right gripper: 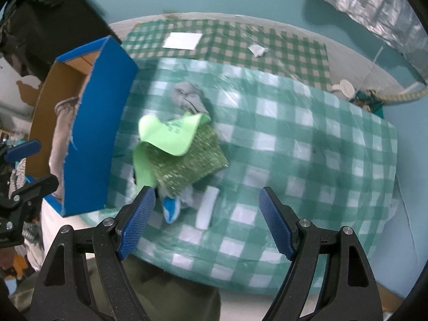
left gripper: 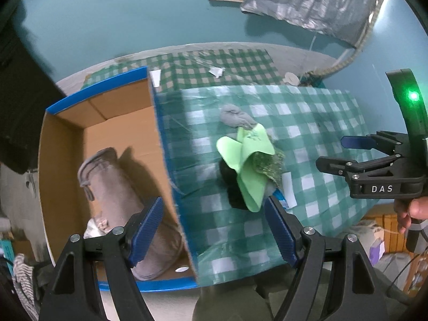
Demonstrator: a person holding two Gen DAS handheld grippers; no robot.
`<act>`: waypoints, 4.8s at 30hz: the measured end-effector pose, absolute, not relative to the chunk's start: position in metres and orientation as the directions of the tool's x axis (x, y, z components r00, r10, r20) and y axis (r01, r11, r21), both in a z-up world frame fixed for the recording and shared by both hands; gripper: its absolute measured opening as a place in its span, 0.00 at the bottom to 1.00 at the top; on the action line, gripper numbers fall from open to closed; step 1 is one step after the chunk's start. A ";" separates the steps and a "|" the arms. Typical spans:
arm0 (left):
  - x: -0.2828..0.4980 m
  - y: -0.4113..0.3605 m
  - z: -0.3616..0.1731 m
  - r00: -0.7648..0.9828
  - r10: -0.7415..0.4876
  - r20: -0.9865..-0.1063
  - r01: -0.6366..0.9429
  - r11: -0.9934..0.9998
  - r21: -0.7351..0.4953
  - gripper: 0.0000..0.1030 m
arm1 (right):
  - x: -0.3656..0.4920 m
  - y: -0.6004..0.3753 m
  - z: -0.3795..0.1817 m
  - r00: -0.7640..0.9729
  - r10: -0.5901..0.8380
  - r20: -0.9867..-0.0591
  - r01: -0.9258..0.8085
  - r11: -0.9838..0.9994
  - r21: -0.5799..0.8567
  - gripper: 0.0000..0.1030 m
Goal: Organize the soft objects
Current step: 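Grasp the white foam block with the right gripper while the left moves toward the green scrubber, then grasp the green scrubber and foam sheet with the left gripper while the right holds the foam block, then lift the light green foam sheet with the left gripper while the right holds the foam block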
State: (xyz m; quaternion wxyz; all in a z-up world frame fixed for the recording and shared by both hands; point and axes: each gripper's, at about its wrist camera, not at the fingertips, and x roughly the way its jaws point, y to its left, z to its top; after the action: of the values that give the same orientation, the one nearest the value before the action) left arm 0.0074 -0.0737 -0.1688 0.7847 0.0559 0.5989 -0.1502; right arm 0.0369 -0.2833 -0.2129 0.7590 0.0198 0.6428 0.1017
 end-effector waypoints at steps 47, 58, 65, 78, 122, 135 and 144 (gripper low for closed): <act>0.046 -0.120 -0.263 0.044 -0.123 -0.991 0.214 0.971 -0.110 0.77 | 0.025 -0.251 -0.342 -0.005 0.103 -0.995 -0.177 0.979 0.102 0.37; 0.054 -0.129 -0.267 0.047 -0.106 -0.993 0.217 0.972 -0.093 0.79 | 0.008 -0.252 -0.332 0.015 0.146 -0.989 -0.169 0.975 0.142 0.16; 0.061 -0.129 -0.273 0.036 -0.120 -0.992 0.212 0.971 -0.110 0.79 | 0.003 -0.278 -0.326 0.020 0.171 -0.985 -0.117 0.979 0.167 0.16; 0.070 -0.114 -0.282 0.020 -0.092 -0.996 0.249 0.965 -0.084 0.61 | 0.001 -0.308 -0.327 0.017 0.174 -0.985 -0.061 0.983 0.172 0.16; 0.073 -0.129 -0.261 0.059 -0.225 -0.973 0.321 0.927 -0.195 0.12 | 0.000 -0.321 -0.316 0.033 0.186 -0.982 -0.022 0.982 0.185 0.16; 0.071 -0.136 -0.273 0.041 -0.234 -0.971 0.340 0.918 -0.207 0.37 | -0.002 -0.321 -0.318 0.032 0.184 -0.982 -0.004 0.983 0.184 0.16; 0.075 -0.138 -0.277 0.040 -0.221 -0.975 0.355 0.915 -0.193 0.37 | -0.002 -0.323 -0.319 0.027 0.186 -0.982 0.011 0.982 0.186 0.16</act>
State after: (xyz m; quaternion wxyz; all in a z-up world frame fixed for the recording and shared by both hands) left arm 0.0752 -0.1378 -0.2773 0.7192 0.0507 0.6634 -0.2002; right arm -0.0020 -0.3228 -0.3192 0.7130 0.0709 0.6949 0.0612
